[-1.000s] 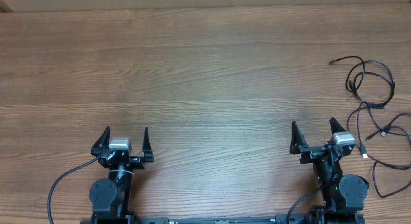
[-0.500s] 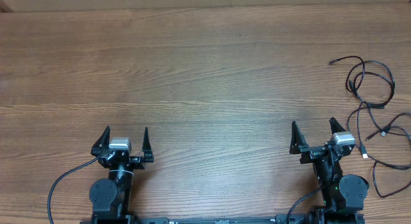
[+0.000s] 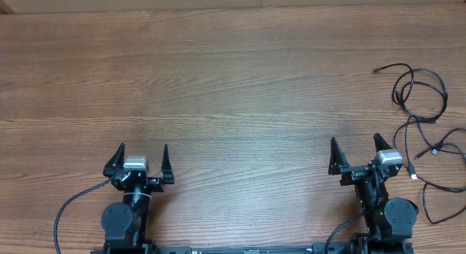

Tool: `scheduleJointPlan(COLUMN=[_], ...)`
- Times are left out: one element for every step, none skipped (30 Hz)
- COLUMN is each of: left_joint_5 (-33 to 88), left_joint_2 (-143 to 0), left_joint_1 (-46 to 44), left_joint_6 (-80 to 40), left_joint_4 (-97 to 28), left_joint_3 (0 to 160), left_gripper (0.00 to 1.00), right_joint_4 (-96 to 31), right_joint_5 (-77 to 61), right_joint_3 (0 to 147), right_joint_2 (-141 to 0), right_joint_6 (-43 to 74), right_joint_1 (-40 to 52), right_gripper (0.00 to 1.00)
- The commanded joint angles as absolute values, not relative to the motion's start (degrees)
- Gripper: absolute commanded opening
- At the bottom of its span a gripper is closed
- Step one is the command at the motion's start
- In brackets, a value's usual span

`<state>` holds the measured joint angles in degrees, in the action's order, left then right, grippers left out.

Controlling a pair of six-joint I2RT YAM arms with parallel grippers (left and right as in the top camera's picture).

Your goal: Untangle cables

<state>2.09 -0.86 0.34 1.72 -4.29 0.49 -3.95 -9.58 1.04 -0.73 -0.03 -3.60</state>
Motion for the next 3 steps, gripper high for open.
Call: scheduleJointPlan(left_joint_5=[2.2, 2.1, 2.1], left_joint_2=[-0.3, -0.3, -0.3], left_joint_1=[0.0, 0.0, 0.0], left_joint_6=[2.6, 2.6, 2.6], left_joint_4=[-4.4, -4.4, -4.4], left_joint_3=[0.3, 0.3, 0.3], left_gripper=[1.0, 1.0, 0.99], right_joint_4=[-3.8, -3.8, -3.8], right_joint_5=[-8.8, -8.8, -8.8], right_joint_3=[0.4, 0.4, 0.4], right_joint_2=[-0.2, -0.2, -0.2], right_joint_6=[0.1, 0.1, 0.1], right_joint_1=[-3.2, -3.2, -3.2], right_gripper=[1.0, 1.0, 1.0])
